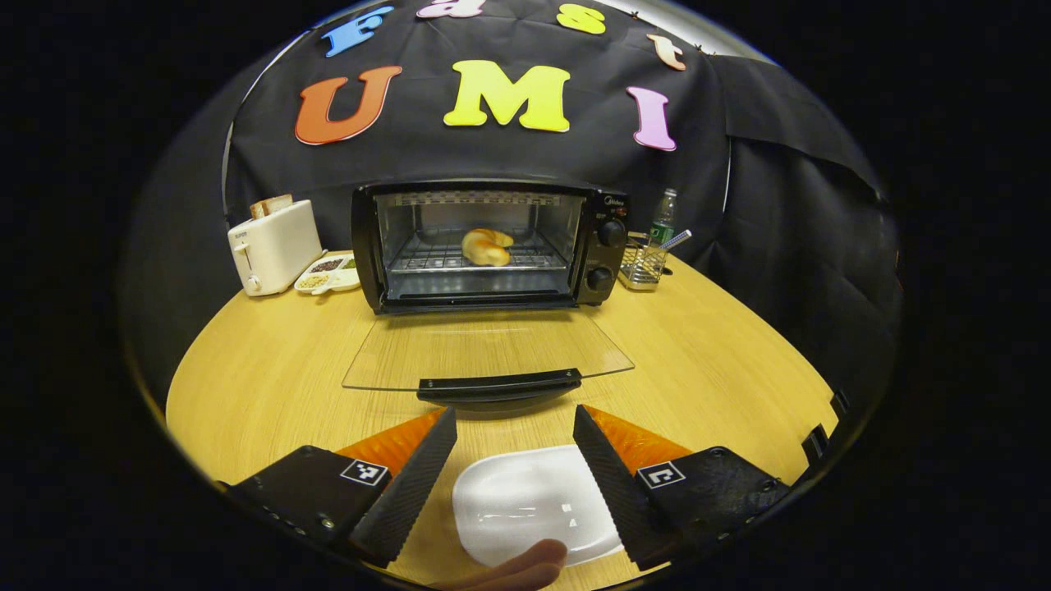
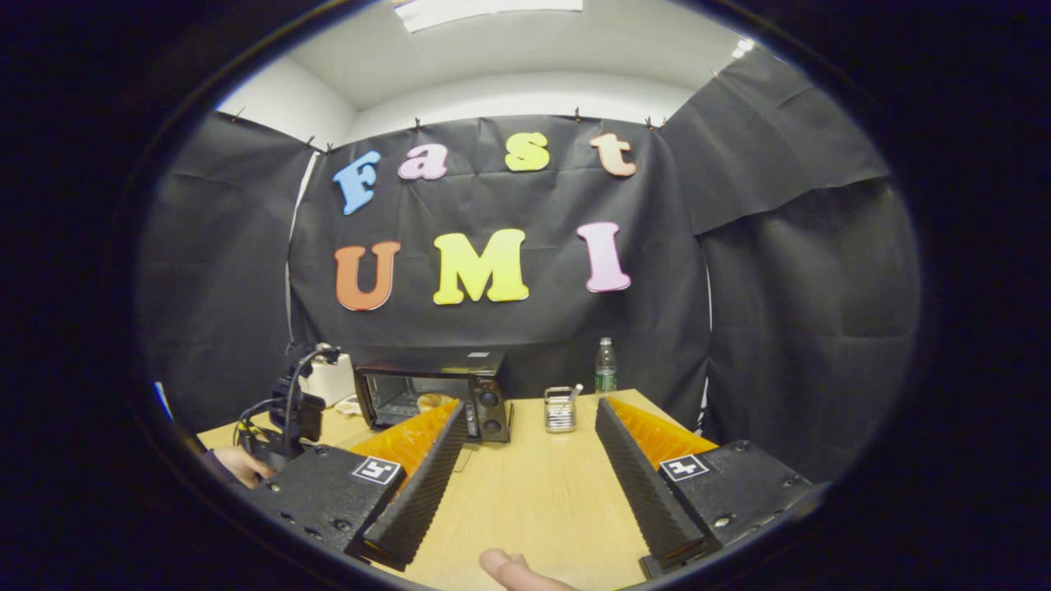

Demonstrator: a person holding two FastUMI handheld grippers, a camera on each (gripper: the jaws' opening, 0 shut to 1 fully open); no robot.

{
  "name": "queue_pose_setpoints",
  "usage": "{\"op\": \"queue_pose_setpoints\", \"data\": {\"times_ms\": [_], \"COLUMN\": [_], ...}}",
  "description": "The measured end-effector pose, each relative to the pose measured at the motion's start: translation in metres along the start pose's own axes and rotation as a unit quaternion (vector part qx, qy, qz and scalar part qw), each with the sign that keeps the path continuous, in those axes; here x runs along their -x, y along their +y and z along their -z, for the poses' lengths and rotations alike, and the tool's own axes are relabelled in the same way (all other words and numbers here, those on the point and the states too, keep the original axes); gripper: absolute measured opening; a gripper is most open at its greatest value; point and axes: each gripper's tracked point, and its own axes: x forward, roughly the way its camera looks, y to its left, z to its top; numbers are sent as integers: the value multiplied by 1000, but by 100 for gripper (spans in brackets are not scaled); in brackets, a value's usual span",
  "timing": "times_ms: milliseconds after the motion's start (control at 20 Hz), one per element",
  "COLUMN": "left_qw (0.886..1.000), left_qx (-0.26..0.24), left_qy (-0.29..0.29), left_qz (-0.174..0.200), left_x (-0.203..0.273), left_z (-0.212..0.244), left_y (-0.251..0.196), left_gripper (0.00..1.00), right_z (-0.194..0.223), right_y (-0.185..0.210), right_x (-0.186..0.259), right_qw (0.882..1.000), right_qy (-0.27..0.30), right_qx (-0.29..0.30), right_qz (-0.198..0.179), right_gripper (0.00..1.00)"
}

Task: Open the electric oven with the left hand, put the food in, and close the electric oven.

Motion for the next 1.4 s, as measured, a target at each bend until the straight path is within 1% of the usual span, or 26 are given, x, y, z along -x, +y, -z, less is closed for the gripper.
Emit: {"op": "queue_pose_setpoints", "data": {"times_ms": [150, 350, 500, 800, 1050, 1200, 1400], "left_qw": [1000, 998, 997, 997, 997, 997, 999], "left_qx": [-4, -3, 7, 5, 8, 8, -10], "left_qy": [22, 52, 76, 77, 71, 71, 40], "left_qz": [-9, -21, -19, -20, -21, -20, -24], "left_x": [-19, -41, -45, -42, -35, -31, -25], "left_z": [7, 17, 24, 12, -4, -12, -36], "left_y": [-2, 6, 3, 2, 1, 2, 2], "left_gripper": [95, 95, 94, 94, 94, 94, 94], "right_z": [2, 5, 10, 12, 8, 13, 15], "right_y": [-6, -3, -6, -11, -12, -11, -13], "right_x": [-1, 1, -1, -5, -4, -4, -7], "right_qw": [1000, 1000, 1000, 999, 999, 999, 999], "right_qy": [-1, 1, -1, -1, -9, -5, -5], "right_qx": [-1, -11, -11, -24, -22, -26, -29], "right_qz": [3, -12, -17, -21, -23, -26, -25], "right_gripper": [96, 96, 96, 96, 95, 95, 95]}}
